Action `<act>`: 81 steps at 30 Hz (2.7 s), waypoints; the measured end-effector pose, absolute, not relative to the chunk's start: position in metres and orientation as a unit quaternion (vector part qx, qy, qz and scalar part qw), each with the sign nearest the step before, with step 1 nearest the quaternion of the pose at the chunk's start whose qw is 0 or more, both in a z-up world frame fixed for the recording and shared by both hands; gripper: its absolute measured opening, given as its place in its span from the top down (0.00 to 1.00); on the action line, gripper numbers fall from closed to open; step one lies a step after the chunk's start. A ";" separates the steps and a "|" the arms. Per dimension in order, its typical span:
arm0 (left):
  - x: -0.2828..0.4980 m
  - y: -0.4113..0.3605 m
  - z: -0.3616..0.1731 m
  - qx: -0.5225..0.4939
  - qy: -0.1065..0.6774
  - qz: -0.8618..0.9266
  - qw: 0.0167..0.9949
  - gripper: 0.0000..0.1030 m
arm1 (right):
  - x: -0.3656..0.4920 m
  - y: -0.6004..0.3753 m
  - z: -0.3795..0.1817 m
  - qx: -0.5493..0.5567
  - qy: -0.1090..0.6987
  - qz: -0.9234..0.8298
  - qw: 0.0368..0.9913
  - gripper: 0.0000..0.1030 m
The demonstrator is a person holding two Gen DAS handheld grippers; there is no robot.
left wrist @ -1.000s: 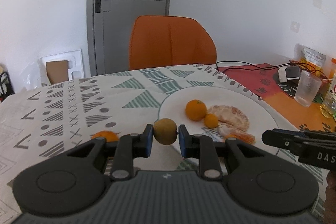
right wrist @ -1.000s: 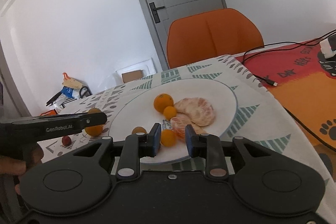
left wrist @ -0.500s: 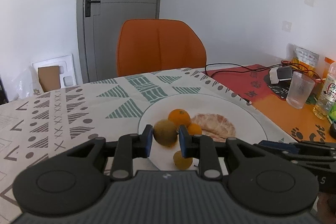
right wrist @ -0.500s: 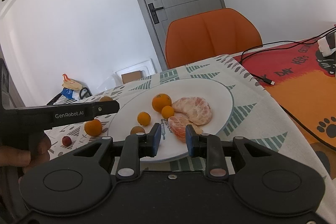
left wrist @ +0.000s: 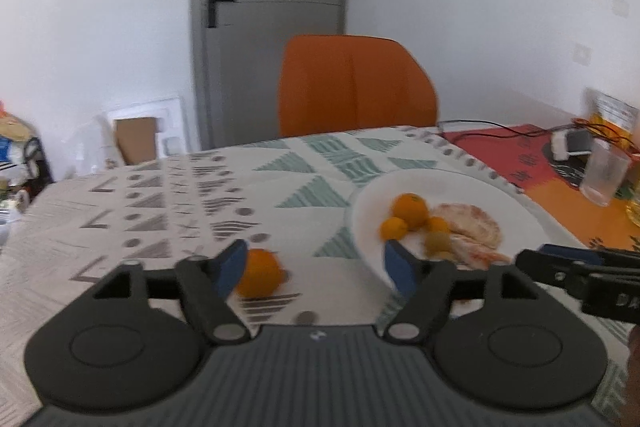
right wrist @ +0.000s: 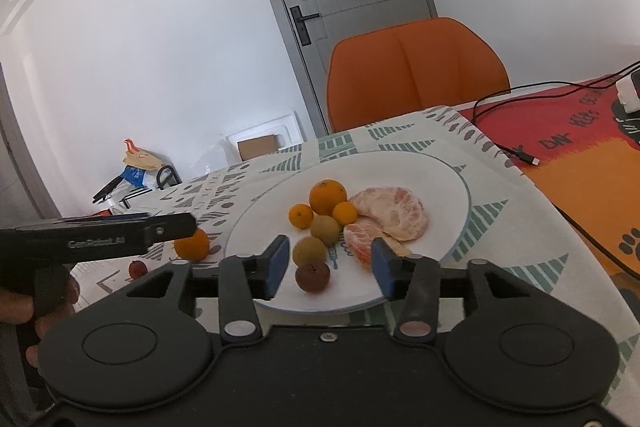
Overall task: Organize fruits
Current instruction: 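Open both grippers to release the apricot and mandarin onto the plate, then move both open grippers toward the red plum and the large orange, then grasp the red plum with the left gripper while the right grasps the large orange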
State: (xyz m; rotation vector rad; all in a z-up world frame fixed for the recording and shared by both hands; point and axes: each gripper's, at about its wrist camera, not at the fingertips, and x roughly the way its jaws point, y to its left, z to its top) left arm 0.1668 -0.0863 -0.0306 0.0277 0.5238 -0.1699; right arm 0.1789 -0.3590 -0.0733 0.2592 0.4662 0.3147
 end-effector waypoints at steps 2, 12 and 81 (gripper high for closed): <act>0.163 -0.078 -0.029 0.018 0.248 -0.069 0.966 0.18 | 0.178 -0.356 -0.072 0.128 0.225 0.152 0.954 0.36; 0.156 -0.044 -0.029 0.013 0.244 -0.033 0.969 0.16 | 0.176 -0.344 -0.065 0.122 0.208 0.141 0.960 0.00; 0.155 0.042 -0.068 -0.118 0.263 0.005 0.957 0.80 | 0.236 -0.182 -0.065 -0.025 0.265 0.230 0.936 0.20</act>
